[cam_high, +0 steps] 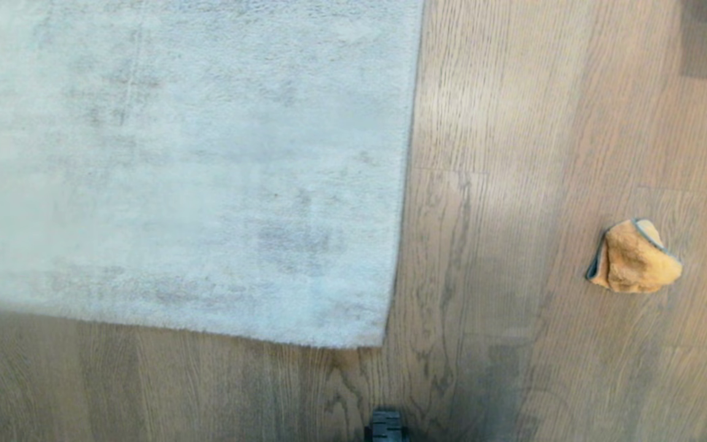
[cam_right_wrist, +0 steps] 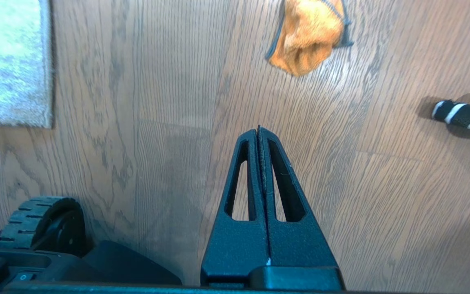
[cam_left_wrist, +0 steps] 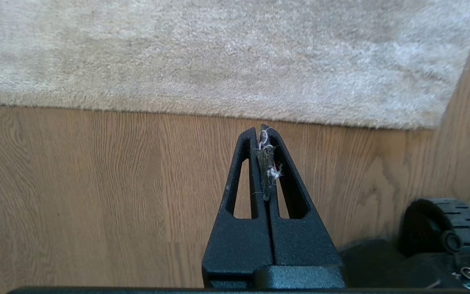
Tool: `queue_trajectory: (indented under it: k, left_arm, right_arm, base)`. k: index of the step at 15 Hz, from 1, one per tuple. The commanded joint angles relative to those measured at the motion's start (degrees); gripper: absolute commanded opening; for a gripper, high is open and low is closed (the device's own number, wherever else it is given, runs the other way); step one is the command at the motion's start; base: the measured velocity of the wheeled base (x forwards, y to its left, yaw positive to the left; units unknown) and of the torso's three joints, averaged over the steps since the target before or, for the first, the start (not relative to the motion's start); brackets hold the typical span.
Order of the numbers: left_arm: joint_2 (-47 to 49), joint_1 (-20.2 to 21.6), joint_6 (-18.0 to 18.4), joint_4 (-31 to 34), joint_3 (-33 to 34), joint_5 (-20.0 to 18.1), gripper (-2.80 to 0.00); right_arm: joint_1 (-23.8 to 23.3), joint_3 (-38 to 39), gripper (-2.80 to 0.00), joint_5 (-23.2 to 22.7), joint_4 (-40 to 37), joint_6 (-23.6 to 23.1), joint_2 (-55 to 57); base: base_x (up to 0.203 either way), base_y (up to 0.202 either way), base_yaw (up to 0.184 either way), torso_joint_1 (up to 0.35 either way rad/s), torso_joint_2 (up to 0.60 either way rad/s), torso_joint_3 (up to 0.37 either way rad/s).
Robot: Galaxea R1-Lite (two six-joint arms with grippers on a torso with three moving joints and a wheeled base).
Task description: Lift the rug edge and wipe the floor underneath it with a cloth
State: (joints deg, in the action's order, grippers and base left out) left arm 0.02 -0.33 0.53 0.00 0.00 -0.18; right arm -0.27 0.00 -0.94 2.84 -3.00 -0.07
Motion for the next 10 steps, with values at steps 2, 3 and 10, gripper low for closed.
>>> queue_trajectory:
  k: [2,3,10]
  left_arm:
    - [-0.02,-0.02,-0.36,0.0,0.0,0.01,-2.8]
    - [-0.02,-0.02,-0.36,0.08,0.0,0.01,-2.8]
    - [-0.02,-0.02,-0.45,0.0,0.0,0.27,-2.8]
  right_arm:
    - [0.0,0.0,-2.8,-0.03,0.06,-0.08,0.07]
    - [0.0,0.0,-2.8,-0.03,0.06,-0.08,0.07]
    - [0.0,0.0,-2.8,-0.03,0.06,-0.08,0.07]
  base:
    - [0.0,0.0,0.0,0.003,0.0,0.199]
    - [0.0,0.0,0.0,0.003,0.01,0.19]
    - [0.0,0.0,0.0,0.004,0.0,0.204]
